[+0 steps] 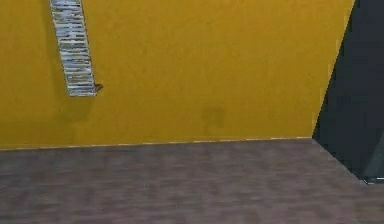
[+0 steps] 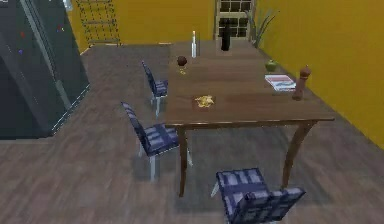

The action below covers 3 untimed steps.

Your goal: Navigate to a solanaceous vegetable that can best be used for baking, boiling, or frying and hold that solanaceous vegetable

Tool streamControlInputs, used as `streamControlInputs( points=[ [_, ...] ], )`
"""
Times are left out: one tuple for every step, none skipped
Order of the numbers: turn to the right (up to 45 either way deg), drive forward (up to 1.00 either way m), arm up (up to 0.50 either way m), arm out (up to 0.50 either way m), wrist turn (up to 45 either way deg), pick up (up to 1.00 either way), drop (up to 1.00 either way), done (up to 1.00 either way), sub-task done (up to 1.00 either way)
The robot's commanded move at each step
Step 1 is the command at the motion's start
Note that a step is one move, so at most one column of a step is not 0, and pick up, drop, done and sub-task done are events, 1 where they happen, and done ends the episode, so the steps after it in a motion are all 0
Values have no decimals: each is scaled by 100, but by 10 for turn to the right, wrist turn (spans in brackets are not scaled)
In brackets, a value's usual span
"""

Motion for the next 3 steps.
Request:
streamControlInputs(
  points=[
    [420, 0, 0, 0, 0, 0, 0, 0, 0],
    [0, 100, 0, 0, 0, 0, 0, 0, 0],
    [300, 0, 0, 0, 0, 0, 0, 0, 0]
  ],
)
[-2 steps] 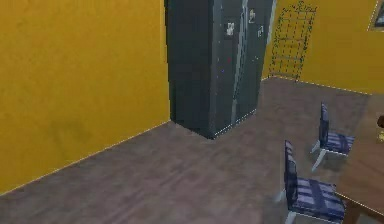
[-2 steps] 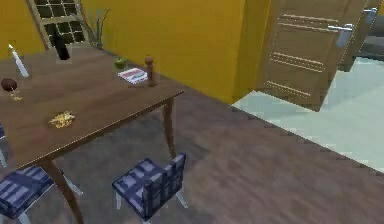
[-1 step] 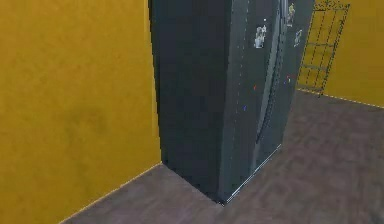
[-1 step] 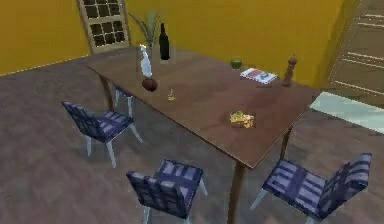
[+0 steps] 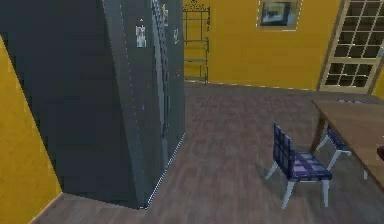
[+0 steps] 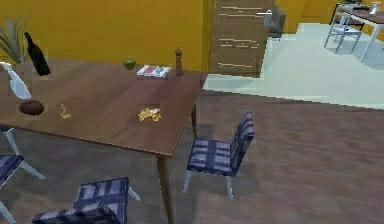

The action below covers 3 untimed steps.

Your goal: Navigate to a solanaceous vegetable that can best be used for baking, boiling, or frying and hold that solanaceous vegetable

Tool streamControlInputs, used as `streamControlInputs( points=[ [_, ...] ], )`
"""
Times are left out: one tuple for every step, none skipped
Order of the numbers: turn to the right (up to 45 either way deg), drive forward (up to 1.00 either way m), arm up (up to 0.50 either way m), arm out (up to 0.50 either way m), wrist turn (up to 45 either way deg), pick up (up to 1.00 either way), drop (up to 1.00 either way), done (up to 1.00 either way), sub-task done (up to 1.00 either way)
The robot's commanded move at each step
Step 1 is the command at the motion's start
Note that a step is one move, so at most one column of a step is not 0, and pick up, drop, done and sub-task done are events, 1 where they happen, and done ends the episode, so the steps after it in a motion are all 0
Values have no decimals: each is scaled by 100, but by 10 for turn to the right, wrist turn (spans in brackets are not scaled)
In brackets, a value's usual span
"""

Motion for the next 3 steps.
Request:
streamControlInputs(
  points=[
    [0, 5, 0, 0, 0, 0, 0, 0, 0],
    [-360, 0, 0, 0, 0, 0, 0, 0, 0],
    [450, 0, 0, 0, 0, 0, 0, 0, 0]
  ],
)
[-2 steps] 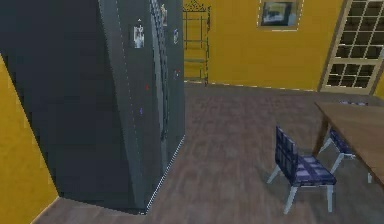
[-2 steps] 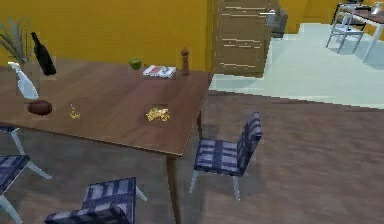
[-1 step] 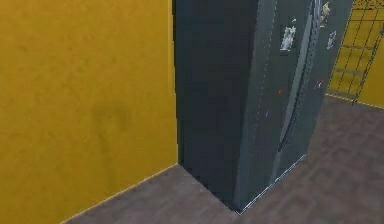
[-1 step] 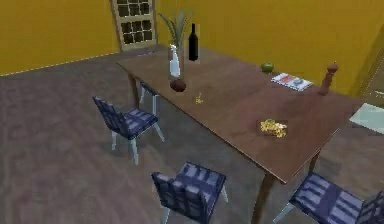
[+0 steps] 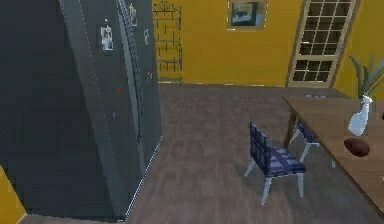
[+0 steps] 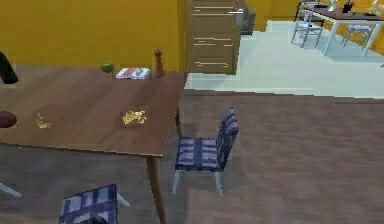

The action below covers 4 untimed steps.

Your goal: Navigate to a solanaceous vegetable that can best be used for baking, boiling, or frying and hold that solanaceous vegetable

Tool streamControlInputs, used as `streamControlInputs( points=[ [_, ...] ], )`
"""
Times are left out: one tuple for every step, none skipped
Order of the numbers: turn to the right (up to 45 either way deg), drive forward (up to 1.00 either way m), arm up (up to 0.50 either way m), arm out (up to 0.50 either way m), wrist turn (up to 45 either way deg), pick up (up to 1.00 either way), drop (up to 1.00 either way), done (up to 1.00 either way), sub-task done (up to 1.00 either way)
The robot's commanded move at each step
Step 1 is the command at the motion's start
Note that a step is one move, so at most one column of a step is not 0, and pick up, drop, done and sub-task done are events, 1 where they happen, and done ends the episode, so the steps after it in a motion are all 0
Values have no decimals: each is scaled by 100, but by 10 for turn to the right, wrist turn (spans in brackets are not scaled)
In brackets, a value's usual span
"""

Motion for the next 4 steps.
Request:
streamControlInputs(
  points=[
    [120, 0, 0, 0, 0, 0, 0, 0, 0],
    [0, 80, 0, 0, 0, 0, 0, 0, 0],
    [300, 0, 0, 0, 0, 0, 0, 0, 0],
    [30, 0, 0, 0, 0, 0, 0, 0, 0]
  ],
)
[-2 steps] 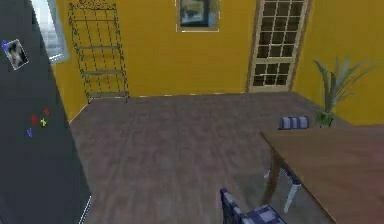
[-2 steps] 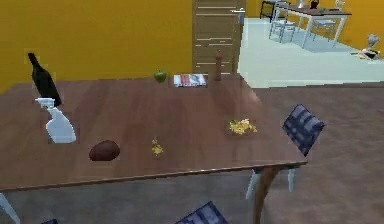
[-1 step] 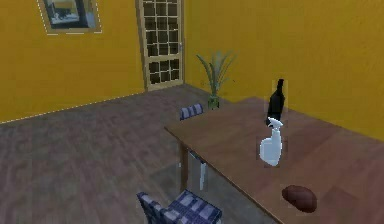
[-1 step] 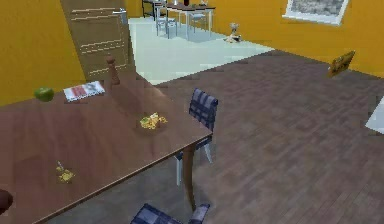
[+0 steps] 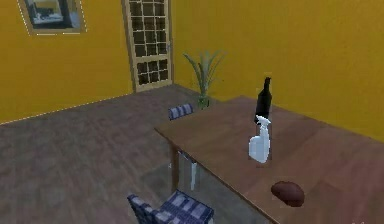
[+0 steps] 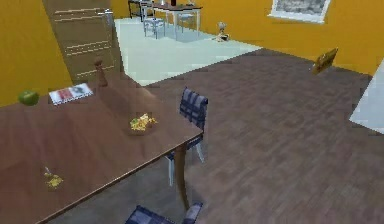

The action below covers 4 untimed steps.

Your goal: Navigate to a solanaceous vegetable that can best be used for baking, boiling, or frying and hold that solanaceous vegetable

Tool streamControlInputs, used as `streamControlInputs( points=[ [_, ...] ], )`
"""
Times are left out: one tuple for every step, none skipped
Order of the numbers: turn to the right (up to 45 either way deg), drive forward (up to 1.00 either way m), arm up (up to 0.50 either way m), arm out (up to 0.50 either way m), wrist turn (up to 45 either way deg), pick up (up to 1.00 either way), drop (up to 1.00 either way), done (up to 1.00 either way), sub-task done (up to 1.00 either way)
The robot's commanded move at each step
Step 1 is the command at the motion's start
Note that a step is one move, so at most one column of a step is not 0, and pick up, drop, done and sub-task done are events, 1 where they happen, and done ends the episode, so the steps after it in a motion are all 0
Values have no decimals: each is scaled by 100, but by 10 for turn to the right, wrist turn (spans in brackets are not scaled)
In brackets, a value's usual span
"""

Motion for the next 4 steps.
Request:
streamControlInputs(
  points=[
    [0, 30, 0, 0, 0, 0, 0, 0, 0],
    [-330, 0, 0, 0, 0, 0, 0, 0, 0],
    [0, 0, 50, 0, 0, 0, 0, 0, 0],
    [0, 0, 38, 0, 0, 0, 0, 0, 0]
  ],
)
